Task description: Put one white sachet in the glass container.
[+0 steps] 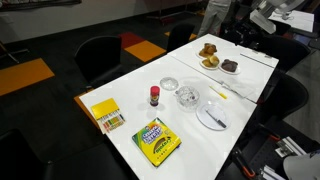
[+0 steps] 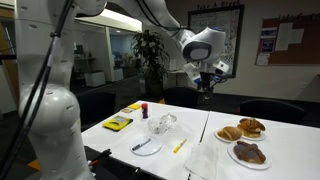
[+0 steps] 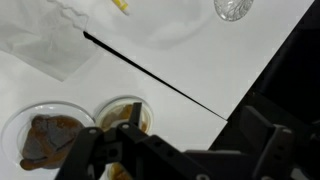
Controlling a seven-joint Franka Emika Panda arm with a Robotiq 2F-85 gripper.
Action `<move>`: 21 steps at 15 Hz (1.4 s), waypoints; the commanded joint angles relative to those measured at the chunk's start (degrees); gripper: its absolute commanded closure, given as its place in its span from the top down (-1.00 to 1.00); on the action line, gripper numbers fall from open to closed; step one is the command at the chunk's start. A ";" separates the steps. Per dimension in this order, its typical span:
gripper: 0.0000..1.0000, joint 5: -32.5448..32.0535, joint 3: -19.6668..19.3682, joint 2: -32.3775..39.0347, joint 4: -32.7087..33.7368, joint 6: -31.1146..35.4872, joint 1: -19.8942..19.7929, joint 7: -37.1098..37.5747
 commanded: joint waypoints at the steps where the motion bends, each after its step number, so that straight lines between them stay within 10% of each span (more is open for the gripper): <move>1: 1.00 -0.22 2.41 8.46 9.20 -9.00 -4.26 5.49; 21: 1.00 5.52 9.17 15.47 11.71 -10.77 -6.21 8.63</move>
